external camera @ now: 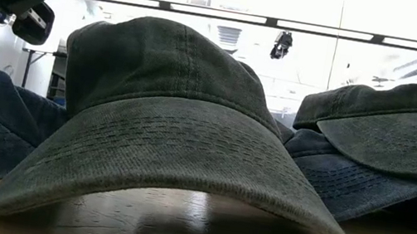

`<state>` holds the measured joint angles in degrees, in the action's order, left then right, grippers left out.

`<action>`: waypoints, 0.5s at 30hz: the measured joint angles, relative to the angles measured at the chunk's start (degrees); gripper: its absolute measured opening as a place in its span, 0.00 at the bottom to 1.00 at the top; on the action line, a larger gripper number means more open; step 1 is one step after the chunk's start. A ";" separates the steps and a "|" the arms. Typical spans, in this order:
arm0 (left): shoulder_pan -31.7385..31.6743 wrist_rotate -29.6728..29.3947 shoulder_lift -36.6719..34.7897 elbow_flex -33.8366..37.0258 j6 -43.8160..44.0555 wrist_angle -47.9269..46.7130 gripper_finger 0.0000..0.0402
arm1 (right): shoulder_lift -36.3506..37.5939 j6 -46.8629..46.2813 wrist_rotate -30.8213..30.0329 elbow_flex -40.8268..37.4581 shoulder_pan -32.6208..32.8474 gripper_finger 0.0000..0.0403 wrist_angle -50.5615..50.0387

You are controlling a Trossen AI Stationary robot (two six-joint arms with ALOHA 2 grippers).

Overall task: Pick & Place hat
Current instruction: Put the left dark green cap into the right transparent bin

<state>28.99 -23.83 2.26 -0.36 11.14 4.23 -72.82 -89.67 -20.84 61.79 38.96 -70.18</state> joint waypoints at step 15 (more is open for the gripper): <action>0.01 0.00 0.00 0.01 -0.01 0.00 0.00 | 8.68 8.65 1.07 -14.47 -3.31 0.63 15.98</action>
<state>29.00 -23.83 2.26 -0.35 11.12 4.23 -64.14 -81.02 -19.77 47.32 35.65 -54.19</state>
